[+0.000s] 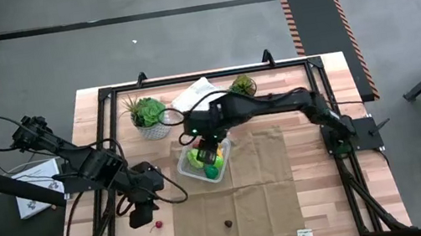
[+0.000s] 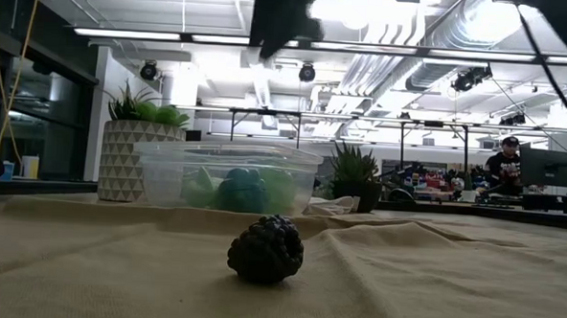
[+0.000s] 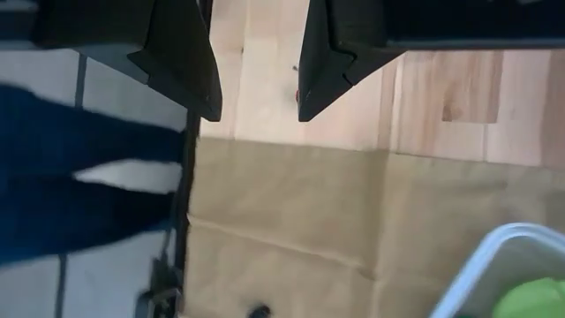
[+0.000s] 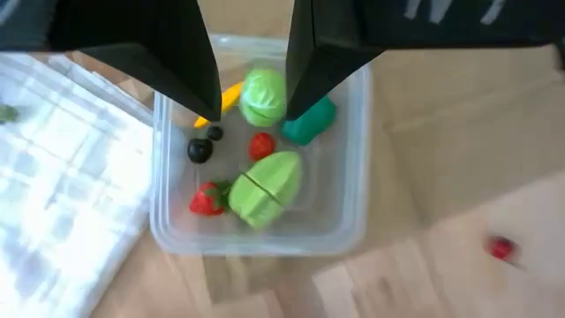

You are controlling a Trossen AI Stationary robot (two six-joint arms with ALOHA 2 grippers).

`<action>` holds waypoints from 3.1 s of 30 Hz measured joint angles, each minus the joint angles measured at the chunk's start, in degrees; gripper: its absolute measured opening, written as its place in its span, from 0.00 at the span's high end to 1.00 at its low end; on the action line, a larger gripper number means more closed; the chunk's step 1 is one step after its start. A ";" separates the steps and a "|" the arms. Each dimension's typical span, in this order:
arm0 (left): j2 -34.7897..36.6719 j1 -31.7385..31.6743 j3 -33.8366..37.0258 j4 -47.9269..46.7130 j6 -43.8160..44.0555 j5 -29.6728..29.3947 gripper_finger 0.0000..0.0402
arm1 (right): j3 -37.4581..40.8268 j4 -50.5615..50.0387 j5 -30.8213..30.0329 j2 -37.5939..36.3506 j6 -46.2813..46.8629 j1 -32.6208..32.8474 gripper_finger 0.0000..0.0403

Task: Pick and placing Produce into tupperware
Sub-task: Put the red cherry into transparent bin

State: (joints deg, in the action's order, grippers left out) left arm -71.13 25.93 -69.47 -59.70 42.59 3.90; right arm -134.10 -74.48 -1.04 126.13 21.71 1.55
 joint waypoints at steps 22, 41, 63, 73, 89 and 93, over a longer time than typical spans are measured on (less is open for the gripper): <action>0.00 13.66 12.84 5.24 10.37 1.06 0.65 | -0.01 -9.03 -23.18 -9.47 27.52 16.52 0.71; -3.77 14.60 22.47 20.43 25.84 -8.24 0.65 | 0.00 -15.54 -23.57 -9.51 24.65 21.31 0.71; -15.12 17.99 22.47 25.28 26.70 -8.93 0.65 | -0.02 -15.54 -22.42 -9.58 23.75 25.87 0.71; -15.45 17.98 22.45 24.98 13.69 -7.64 0.65 | -0.02 -15.54 -22.48 -9.58 24.33 25.99 0.71; -15.45 17.99 22.45 22.62 9.69 -9.45 0.65 | -0.02 -15.54 -24.41 -9.58 23.62 26.37 0.71; -15.45 17.99 22.45 22.66 7.70 -9.85 0.65 | -0.02 -15.54 -24.45 -9.58 23.28 26.22 0.71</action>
State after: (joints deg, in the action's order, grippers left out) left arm -86.59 43.92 -47.03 -37.05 50.29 -5.94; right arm -134.13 -90.02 -25.49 116.55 44.99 27.77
